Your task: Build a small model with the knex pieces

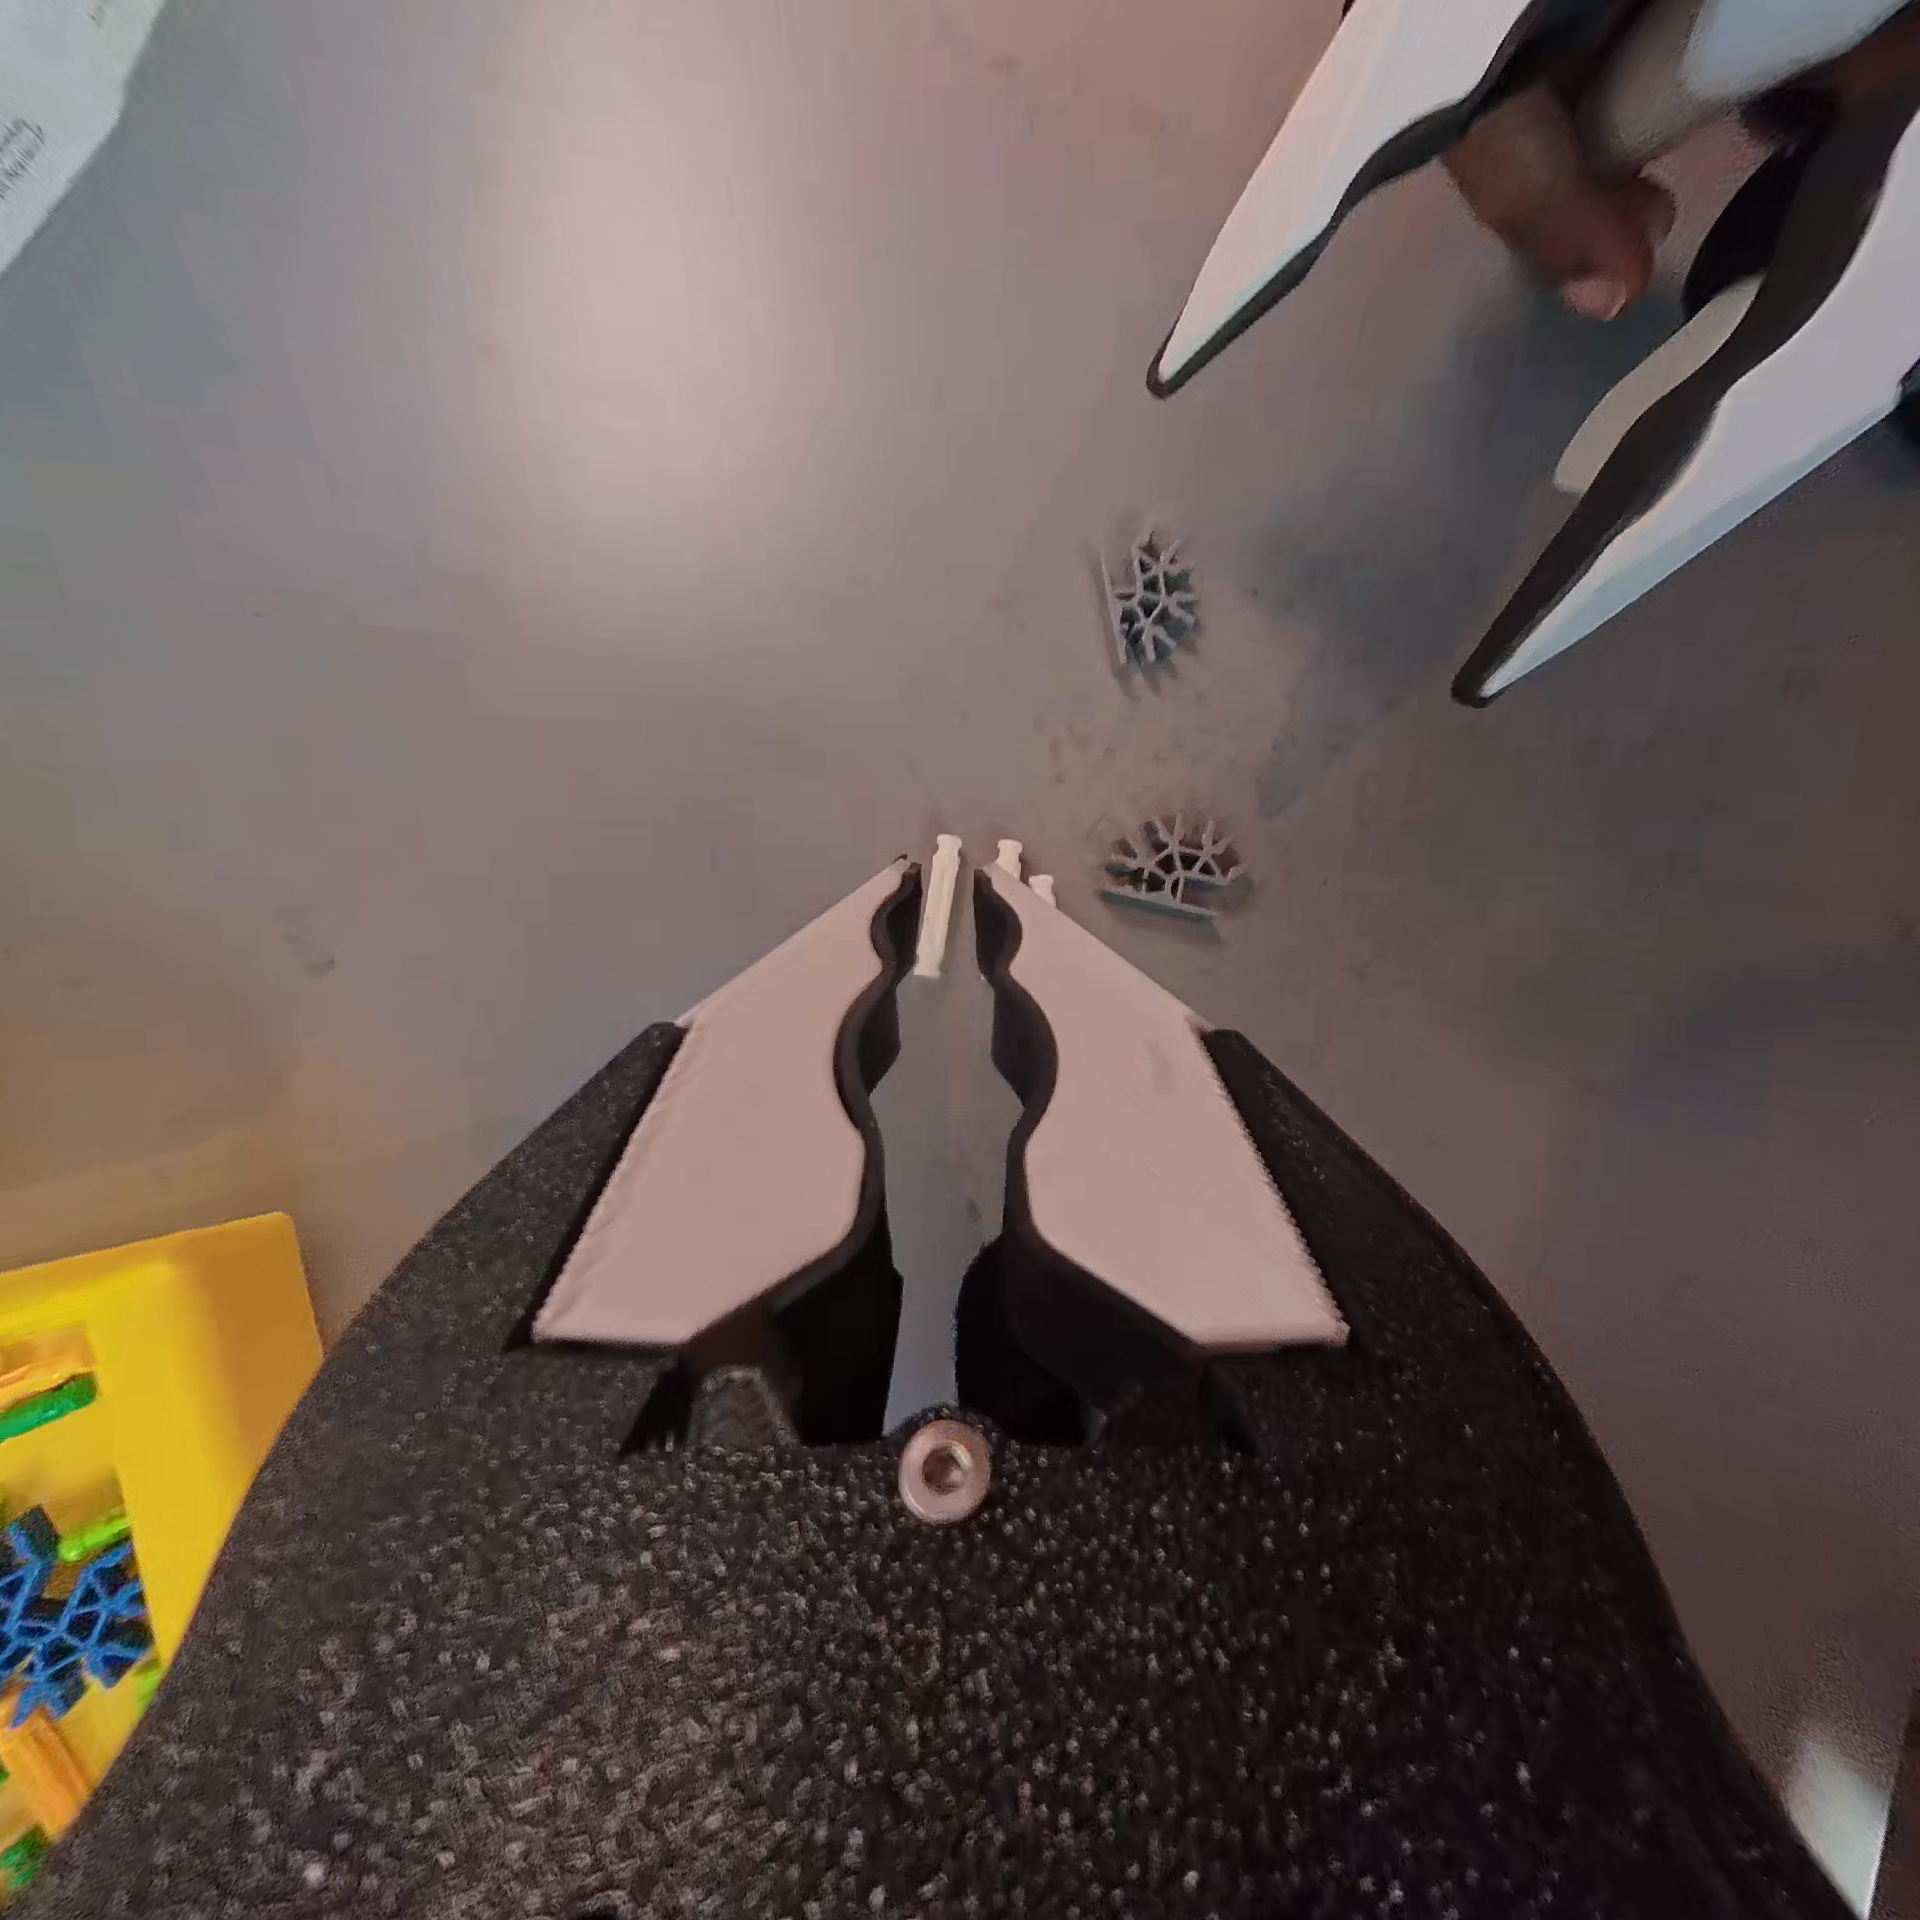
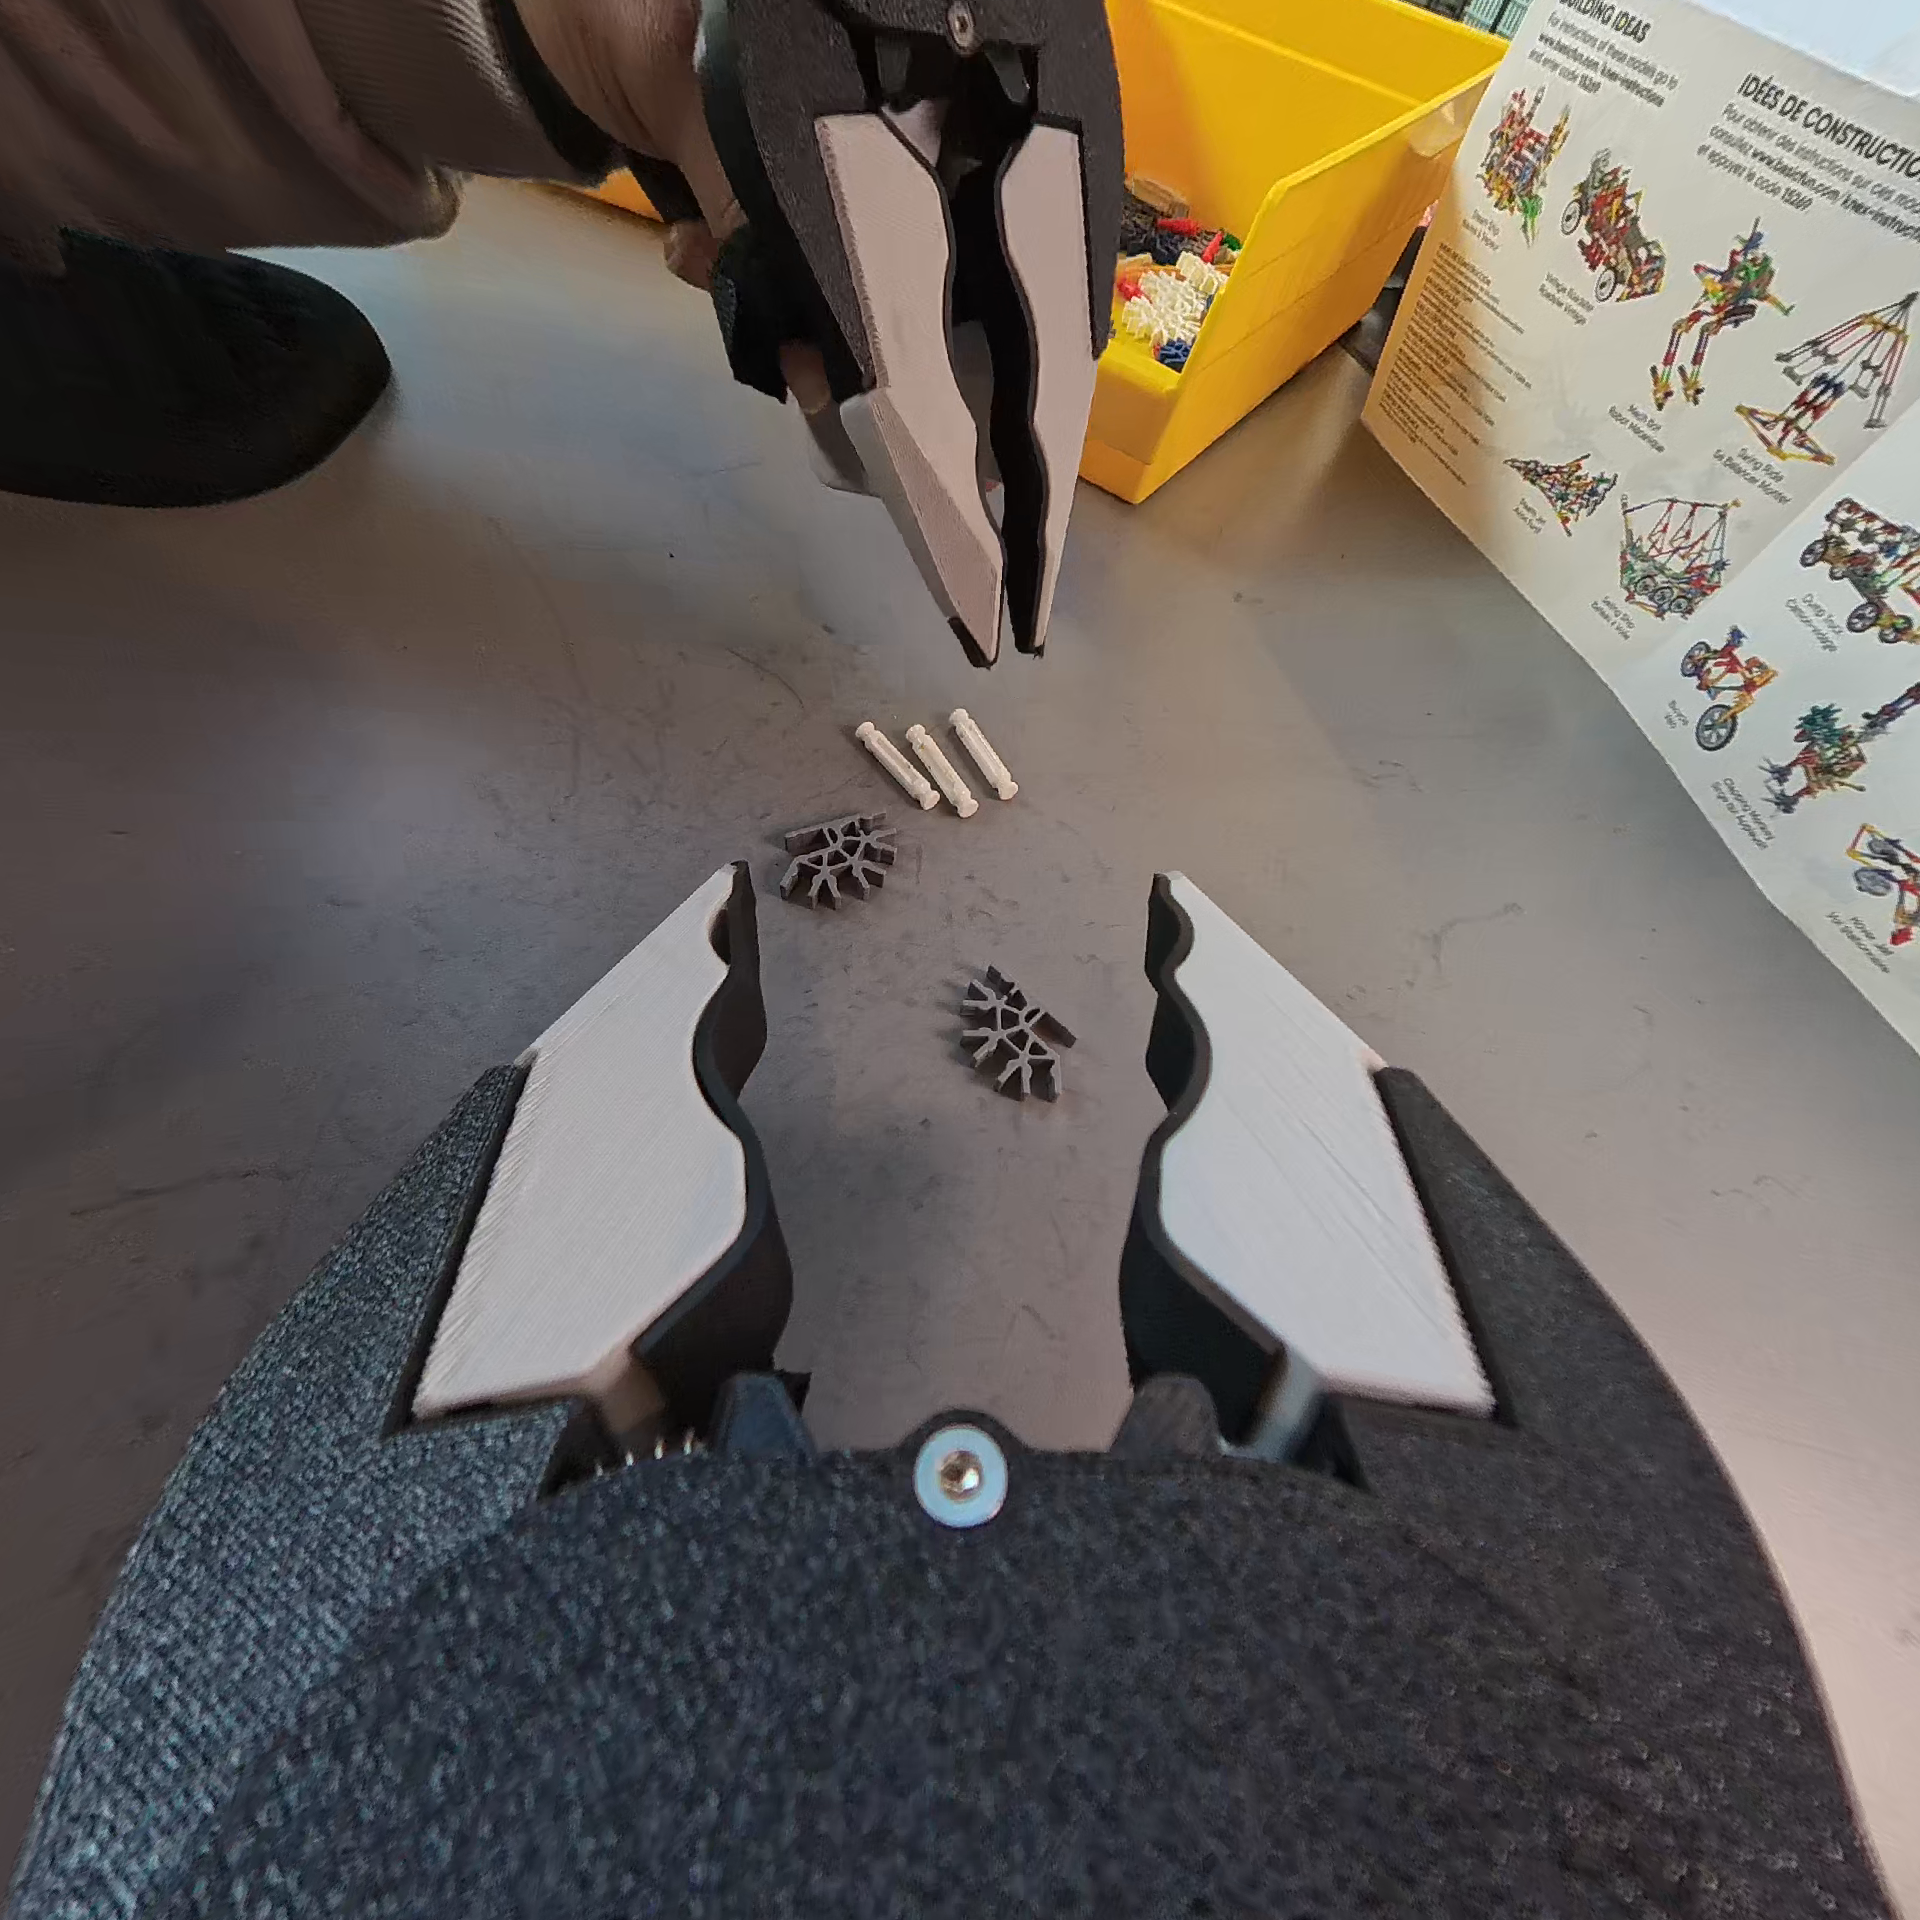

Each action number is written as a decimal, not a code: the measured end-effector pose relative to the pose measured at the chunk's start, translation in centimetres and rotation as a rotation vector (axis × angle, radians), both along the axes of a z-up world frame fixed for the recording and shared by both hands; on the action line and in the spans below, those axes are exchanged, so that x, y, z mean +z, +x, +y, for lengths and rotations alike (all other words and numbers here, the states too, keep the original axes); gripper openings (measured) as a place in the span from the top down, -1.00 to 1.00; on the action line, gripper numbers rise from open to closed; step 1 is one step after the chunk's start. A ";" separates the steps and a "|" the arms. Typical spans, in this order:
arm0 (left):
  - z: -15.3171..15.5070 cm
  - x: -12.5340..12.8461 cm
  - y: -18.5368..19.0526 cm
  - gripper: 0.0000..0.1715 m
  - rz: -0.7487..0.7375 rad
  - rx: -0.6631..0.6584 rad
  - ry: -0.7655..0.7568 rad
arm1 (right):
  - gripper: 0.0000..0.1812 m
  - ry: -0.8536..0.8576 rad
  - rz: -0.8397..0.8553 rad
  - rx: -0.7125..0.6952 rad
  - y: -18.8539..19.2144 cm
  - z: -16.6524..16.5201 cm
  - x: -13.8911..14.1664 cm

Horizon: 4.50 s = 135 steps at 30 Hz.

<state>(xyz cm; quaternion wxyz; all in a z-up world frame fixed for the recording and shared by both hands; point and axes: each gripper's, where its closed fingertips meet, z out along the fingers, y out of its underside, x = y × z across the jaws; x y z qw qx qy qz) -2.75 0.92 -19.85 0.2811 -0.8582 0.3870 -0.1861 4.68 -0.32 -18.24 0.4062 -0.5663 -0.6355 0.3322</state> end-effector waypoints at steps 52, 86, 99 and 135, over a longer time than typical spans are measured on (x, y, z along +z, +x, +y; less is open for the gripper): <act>-1.4 -0.6 -0.8 0.84 -0.159 0.161 0.352 | 0.40 -0.049 -0.204 -0.160 1.6 2.8 -3.7; -3.4 -2.9 0.6 0.85 -0.078 0.052 0.248 | 0.72 -0.013 -0.298 -0.076 0.6 1.6 -5.2; -3.5 -3.3 0.4 0.85 -0.087 0.054 0.218 | 0.72 0.000 -0.296 -0.018 0.8 0.0 -5.2; -5.0 -3.1 1.8 0.94 -0.119 -0.042 0.176 | 0.72 0.063 -0.280 0.139 0.3 -3.2 -5.2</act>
